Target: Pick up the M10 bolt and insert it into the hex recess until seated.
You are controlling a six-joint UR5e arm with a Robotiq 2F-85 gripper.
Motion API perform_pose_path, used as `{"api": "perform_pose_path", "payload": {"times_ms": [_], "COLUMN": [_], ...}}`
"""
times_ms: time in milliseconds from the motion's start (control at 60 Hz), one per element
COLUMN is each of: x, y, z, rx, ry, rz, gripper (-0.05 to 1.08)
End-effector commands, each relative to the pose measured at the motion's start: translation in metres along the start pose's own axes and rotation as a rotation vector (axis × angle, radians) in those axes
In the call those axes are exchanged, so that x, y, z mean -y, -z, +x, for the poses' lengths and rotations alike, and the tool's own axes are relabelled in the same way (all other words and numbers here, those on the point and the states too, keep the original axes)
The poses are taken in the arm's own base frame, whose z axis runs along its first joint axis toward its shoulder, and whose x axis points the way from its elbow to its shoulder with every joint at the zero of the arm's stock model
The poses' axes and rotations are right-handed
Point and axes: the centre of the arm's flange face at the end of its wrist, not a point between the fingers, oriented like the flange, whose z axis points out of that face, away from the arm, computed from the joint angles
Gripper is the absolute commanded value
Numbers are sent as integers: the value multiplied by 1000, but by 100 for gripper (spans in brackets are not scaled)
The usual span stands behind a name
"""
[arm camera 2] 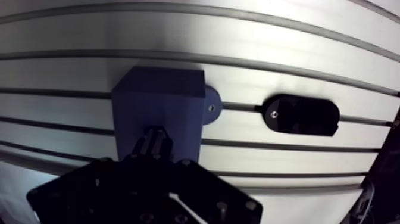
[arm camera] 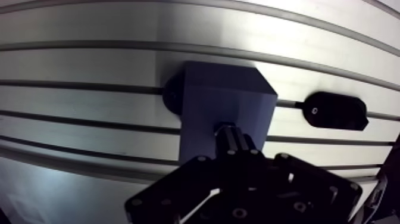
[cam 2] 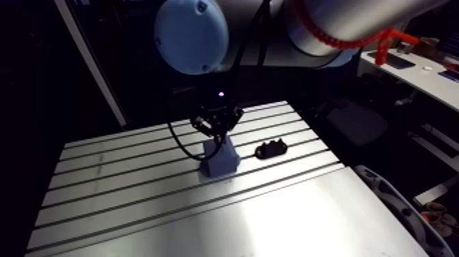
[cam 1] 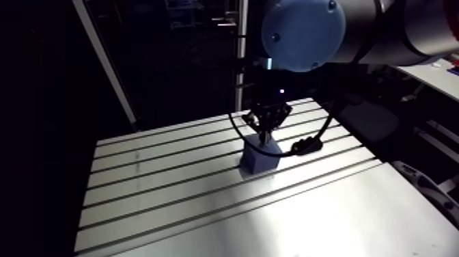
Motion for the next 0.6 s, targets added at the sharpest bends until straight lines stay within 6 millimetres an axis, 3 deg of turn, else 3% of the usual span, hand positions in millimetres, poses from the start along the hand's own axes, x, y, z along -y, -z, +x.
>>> {"api": "perform_pose_path", "payload": {"times_ms": [17,600], "x": [0,1], "y": [-3,-6], "z": [1,-1], "rx": [4,10], "ry": [0,1], "rz": [2,6], "gripper": [108,108]}}
